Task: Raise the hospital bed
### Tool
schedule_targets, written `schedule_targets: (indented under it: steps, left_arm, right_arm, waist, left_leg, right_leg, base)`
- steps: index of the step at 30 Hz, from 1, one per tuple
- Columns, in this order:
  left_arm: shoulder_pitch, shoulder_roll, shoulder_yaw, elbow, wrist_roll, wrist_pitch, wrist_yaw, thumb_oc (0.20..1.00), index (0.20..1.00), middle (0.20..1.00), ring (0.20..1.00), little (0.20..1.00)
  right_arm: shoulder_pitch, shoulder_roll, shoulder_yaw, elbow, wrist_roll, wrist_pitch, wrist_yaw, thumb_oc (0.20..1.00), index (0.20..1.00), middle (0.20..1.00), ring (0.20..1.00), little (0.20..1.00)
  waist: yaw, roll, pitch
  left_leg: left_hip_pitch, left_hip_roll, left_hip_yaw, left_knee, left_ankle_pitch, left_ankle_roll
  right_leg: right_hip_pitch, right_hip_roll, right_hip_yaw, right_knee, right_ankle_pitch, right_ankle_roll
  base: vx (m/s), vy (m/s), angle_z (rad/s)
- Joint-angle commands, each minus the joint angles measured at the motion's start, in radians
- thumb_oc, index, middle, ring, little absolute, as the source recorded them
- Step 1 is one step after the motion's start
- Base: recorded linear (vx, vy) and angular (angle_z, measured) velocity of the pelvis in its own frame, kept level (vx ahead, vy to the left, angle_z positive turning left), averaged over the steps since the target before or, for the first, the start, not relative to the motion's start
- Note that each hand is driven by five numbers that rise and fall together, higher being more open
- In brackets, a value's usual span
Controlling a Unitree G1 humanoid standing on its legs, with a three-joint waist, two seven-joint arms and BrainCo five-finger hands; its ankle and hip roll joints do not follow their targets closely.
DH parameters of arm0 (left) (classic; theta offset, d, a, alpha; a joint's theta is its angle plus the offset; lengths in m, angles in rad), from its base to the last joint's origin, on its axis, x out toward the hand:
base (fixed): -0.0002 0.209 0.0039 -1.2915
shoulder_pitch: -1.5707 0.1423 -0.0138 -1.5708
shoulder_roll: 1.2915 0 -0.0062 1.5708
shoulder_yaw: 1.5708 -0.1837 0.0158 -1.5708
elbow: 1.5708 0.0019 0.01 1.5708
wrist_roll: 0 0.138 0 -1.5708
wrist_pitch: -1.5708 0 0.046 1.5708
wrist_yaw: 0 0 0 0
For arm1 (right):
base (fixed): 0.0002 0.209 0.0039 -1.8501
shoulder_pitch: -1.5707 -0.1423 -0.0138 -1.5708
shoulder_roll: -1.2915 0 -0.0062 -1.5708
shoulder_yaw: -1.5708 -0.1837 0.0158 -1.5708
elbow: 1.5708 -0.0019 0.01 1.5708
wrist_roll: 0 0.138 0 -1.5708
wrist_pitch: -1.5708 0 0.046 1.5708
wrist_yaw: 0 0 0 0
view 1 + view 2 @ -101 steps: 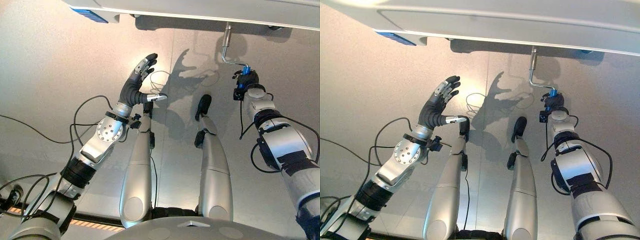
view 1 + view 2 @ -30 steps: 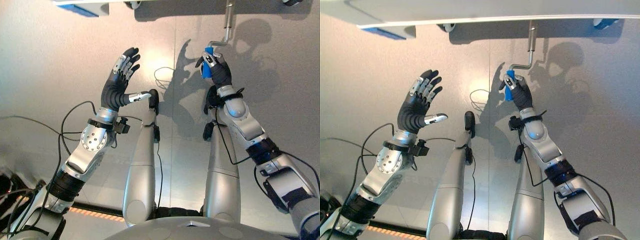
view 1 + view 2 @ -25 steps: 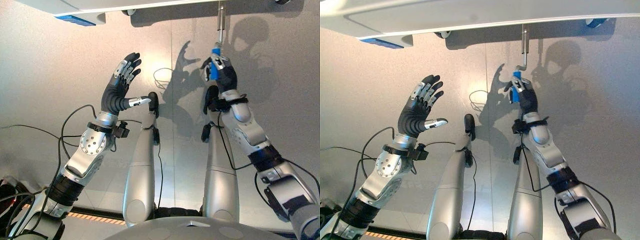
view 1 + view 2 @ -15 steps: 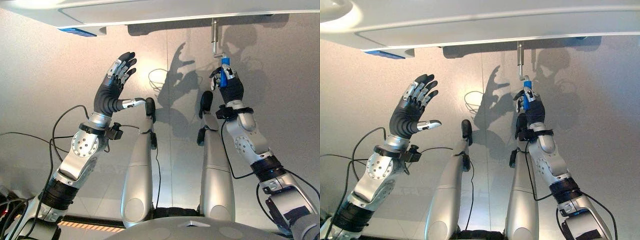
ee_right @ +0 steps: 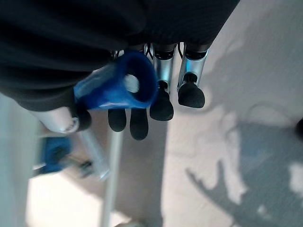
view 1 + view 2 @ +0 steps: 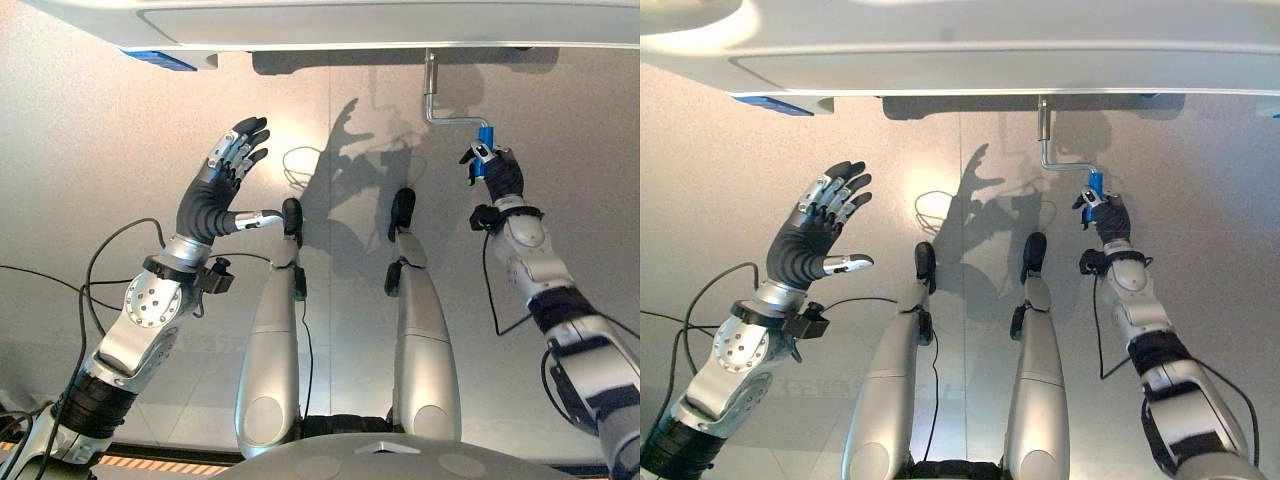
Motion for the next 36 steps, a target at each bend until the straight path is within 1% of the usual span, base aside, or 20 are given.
schedule_targets:
  steps: [1,2,3,7,9,10,11,12,14,17,20,21,24,27,29,30,32,33,34,36]
  left_arm:
    - [0.031,-0.017,0.006,-0.088,-0.011,-0.047,-0.007,1.000,1.000,1.000,1.000,1.000]
    - [0.014,-0.018,-0.014,-0.084,-0.012,-0.042,-0.010,1.000,1.000,1.000,1.000,1.000]
    - [0.014,-0.019,-0.013,-0.084,-0.012,-0.043,-0.010,1.000,1.000,1.000,1.000,1.000]
    - [-0.029,-0.032,-0.046,-0.079,-0.015,-0.035,-0.011,1.000,1.000,1.000,1.000,1.000]
    - [-0.053,-0.047,-0.055,-0.080,-0.014,-0.031,-0.008,1.000,1.000,1.000,1.000,1.000]
    - [-0.054,-0.048,-0.055,-0.080,-0.014,-0.030,-0.008,1.000,1.000,1.000,1.000,1.000]
    - [-0.063,-0.064,-0.055,-0.080,-0.021,-0.027,-0.006,1.000,1.000,1.000,1.000,1.000]
    - [-0.063,-0.064,-0.054,-0.080,-0.021,-0.027,-0.006,1.000,1.000,1.000,1.000,1.000]
    - [-0.072,-0.083,-0.053,-0.082,-0.023,-0.023,-0.004,1.000,1.000,1.000,1.000,1.000]
    - [-0.090,-0.109,-0.061,-0.076,-0.020,-0.018,0.006,1.000,1.000,1.000,1.000,1.000]
    - [-0.102,-0.124,-0.057,-0.075,-0.014,-0.008,0.021,1.000,1.000,1.000,1.000,1.000]
    - [-0.112,-0.135,-0.059,-0.074,-0.018,-0.003,0.033,1.000,1.000,1.000,1.000,1.000]
    - [-0.126,-0.140,-0.058,-0.067,-0.017,0.001,0.045,1.000,1.000,1.000,1.000,1.000]
    - [-0.147,-0.154,-0.054,-0.059,-0.020,0.005,0.050,1.000,1.000,1.000,1.000,1.000]
    - [-0.154,-0.166,-0.055,-0.052,-0.016,0.007,0.052,1.000,1.000,1.000,1.000,1.000]
    - [-0.154,-0.166,-0.055,-0.052,-0.016,0.007,0.052,1.000,1.000,1.000,1.000,1.000]
    - [-0.173,-0.175,-0.054,-0.043,-0.019,0.009,0.061,1.000,1.000,1.000,1.000,1.000]
    - [-0.183,-0.179,-0.048,-0.038,-0.022,0.008,0.068,1.000,1.000,1.000,1.000,1.000]
    - [-0.182,-0.179,-0.047,-0.038,-0.022,0.008,0.068,1.000,1.000,1.000,1.000,1.000]
    - [-0.188,-0.183,-0.039,-0.032,-0.024,0.007,0.074,1.000,1.000,1.000,1.000,1.000]
  right_arm:
    - [-0.104,-0.289,-0.150,0.259,0.076,0.000,-0.121,0.200,0.200,0.200,0.200,0.200]
    - [-0.177,-0.296,-0.106,0.387,0.058,0.034,-0.110,0.200,0.200,0.200,0.200,0.200]
    - [-0.179,-0.296,-0.105,0.388,0.059,0.034,-0.109,0.200,0.200,0.200,0.200,0.200]
    - [-0.269,-0.296,-0.022,0.557,-0.057,0.106,-0.095,0.200,0.200,0.200,0.200,0.200]
    - [-0.289,-0.261,0.007,0.621,-0.115,0.144,-0.082,0.200,0.200,0.200,0.200,0.200]
    - [-0.290,-0.261,0.008,0.622,-0.115,0.144,-0.082,0.200,0.200,0.200,0.200,0.200]
    - [-0.291,-0.234,0.019,0.641,-0.151,0.160,-0.077,0.200,0.200,0.200,0.200,0.200]
    - [-0.291,-0.234,0.019,0.641,-0.151,0.160,-0.077,0.200,0.200,0.200,0.200,0.200]
    - [-0.293,-0.198,0.042,0.651,-0.197,0.178,-0.069,0.200,0.200,0.200,0.200,0.200]
    - [-0.296,-0.150,0.043,0.655,-0.226,0.197,-0.074,0.200,0.200,0.200,0.200,0.200]
    - [-0.320,-0.107,0.056,0.664,-0.257,0.216,-0.071,0.200,0.200,0.200,0.200,0.200]
    - [-0.344,-0.070,0.074,0.669,-0.290,0.234,-0.070,0.200,0.200,0.200,0.200,0.200]
    - [-0.361,-0.046,0.086,0.669,-0.309,0.246,-0.070,0.200,0.200,0.200,0.200,0.200]
    - [-0.398,0.006,0.149,0.661,-0.394,0.271,-0.037,0.200,0.200,0.200,0.200,0.200]
    - [-0.421,0.043,0.166,0.655,-0.402,0.278,-0.019,0.200,0.200,0.200,0.200,0.200]
    - [-0.422,0.044,0.167,0.655,-0.402,0.278,-0.019,0.200,0.200,0.200,0.200,0.200]
    - [-0.451,0.089,0.188,0.646,-0.432,0.286,-0.017,0.200,0.200,0.200,0.200,0.200]
    - [-0.463,0.128,0.214,0.628,-0.456,0.286,-0.012,0.200,0.200,0.200,0.200,0.200]
    - [-0.463,0.129,0.214,0.628,-0.456,0.286,-0.012,0.200,0.200,0.200,0.200,0.200]
    - [-0.479,0.171,0.232,0.611,-0.477,0.285,-0.011,0.200,0.200,0.200,0.200,0.200]
  waist:
    - [-0.020,0.038,-0.026]
    - [-0.010,0.047,-0.026]
    - [-0.011,0.047,-0.026]
    - [0.015,0.068,-0.026]
    - [0.037,0.083,-0.026]
    - [0.036,0.084,-0.026]
    - [0.053,0.094,-0.026]
    - [0.053,0.094,-0.026]
    - [0.074,0.105,-0.026]
    - [0.091,0.128,-0.026]
    - [0.110,0.146,-0.026]
    - [0.123,0.159,-0.026]
    - [0.132,0.167,-0.026]
    - [0.143,0.175,-0.026]
    - [0.150,0.178,-0.026]
    - [0.150,0.178,-0.026]
    - [0.158,0.186,-0.026]
    - [0.164,0.191,-0.026]
    - [0.163,0.191,-0.026]
    - [0.168,0.194,-0.026]
  left_leg:
    - [0.036,0.033,-0.014,-0.081,0.067,-0.026]
    - [0.034,0.033,-0.018,-0.079,0.065,-0.026]
    - [0.033,0.033,-0.018,-0.079,0.065,-0.026]
    - [0.011,0.028,-0.035,-0.064,0.061,-0.022]
    - [-0.018,0.018,-0.052,-0.043,0.055,-0.016]
    - [-0.020,0.018,-0.053,-0.041,0.054,-0.016]
    - [-0.046,0.013,-0.069,-0.022,0.048,-0.011]
    - [-0.046,0.012,-0.070,-0.022,0.048,-0.011]
    - [-0.084,0.005,-0.085,0.011,0.038,-0.005]
    - [-0.155,-0.023,-0.106,0.074,0.020,0.003]
    - [-0.195,-0.041,-0.113,0.113,0.002,0.015]
    - [-0.219,-0.052,-0.116,0.139,-0.009,0.023]
    - [-0.236,-0.060,-0.111,0.160,-0.019,0.029]
    - [-0.253,-0.073,-0.111,0.175,-0.028,0.034]
    - [-0.262,-0.082,-0.109,0.189,-0.033,0.038]
    - [-0.262,-0.082,-0.108,0.189,-0.033,0.038]
    - [-0.271,-0.095,-0.112,0.198,-0.039,0.043]
    - [-0.274,-0.101,-0.112,0.197,-0.038,0.043]
    - [-0.274,-0.101,-0.112,0.196,-0.037,0.043]
    - [-0.277,-0.105,-0.111,0.194,-0.035,0.043]
  right_leg:
    - [0.018,0.029,-0.023,0.098,-0.079,0.052]
    - [0.014,0.028,-0.027,0.104,-0.083,0.053]
    - [0.013,0.028,-0.027,0.104,-0.083,0.053]
    - [0.000,0.022,-0.039,0.125,-0.094,0.051]
    - [-0.021,0.018,-0.047,0.152,-0.105,0.050]
    - [-0.022,0.018,-0.047,0.154,-0.106,0.050]
    - [-0.043,0.012,-0.057,0.183,-0.117,0.050]
    - [-0.043,0.012,-0.057,0.183,-0.117,0.050]
    - [-0.072,0.001,-0.066,0.224,-0.133,0.049]
    - [-0.114,-0.029,-0.079,0.284,-0.149,0.050]
    - [-0.138,-0.048,-0.082,0.304,-0.157,0.051]
    - [-0.155,-0.056,-0.079,0.324,-0.161,0.051]
    - [-0.163,-0.066,-0.074,0.334,-0.164,0.051]
    - [-0.169,-0.076,-0.070,0.333,-0.163,0.053]
    - [-0.172,-0.079,-0.068,0.333,-0.160,0.053]
    - [-0.172,-0.079,-0.068,0.334,-0.160,0.053]
    - [-0.171,-0.086,-0.066,0.328,-0.156,0.055]
    - [-0.168,-0.092,-0.068,0.320,-0.153,0.057]
    - [-0.168,-0.093,-0.069,0.320,-0.153,0.057]
    - [-0.167,-0.096,-0.068,0.313,-0.149,0.060]
  base:
    - [0.00,0.000,0.00]
    - [0.00,0.000,0.00]
    - [0.00,0.000,0.00]
    - [0.00,-0.004,0.01]
    - [0.02,-0.005,0.10]
    - [0.02,-0.002,0.11]
    - [0.02,-0.003,0.08]
    - [0.03,-0.003,0.10]
    - [0.02,-0.010,0.11]
    - [0.02,0.022,0.25]
    - [0.04,0.117,0.28]
    - [0.05,0.110,0.12]
    - [0.03,0.115,0.04]
    - [0.02,0.088,0.03]
    - [0.02,0.086,0.01]
    - [0.02,0.080,0.01]
    - [0.02,0.093,-0.01]
    - [0.01,0.069,-0.02]
    - [0.01,0.069,0.00]
    - [0.01,0.051,0.01]
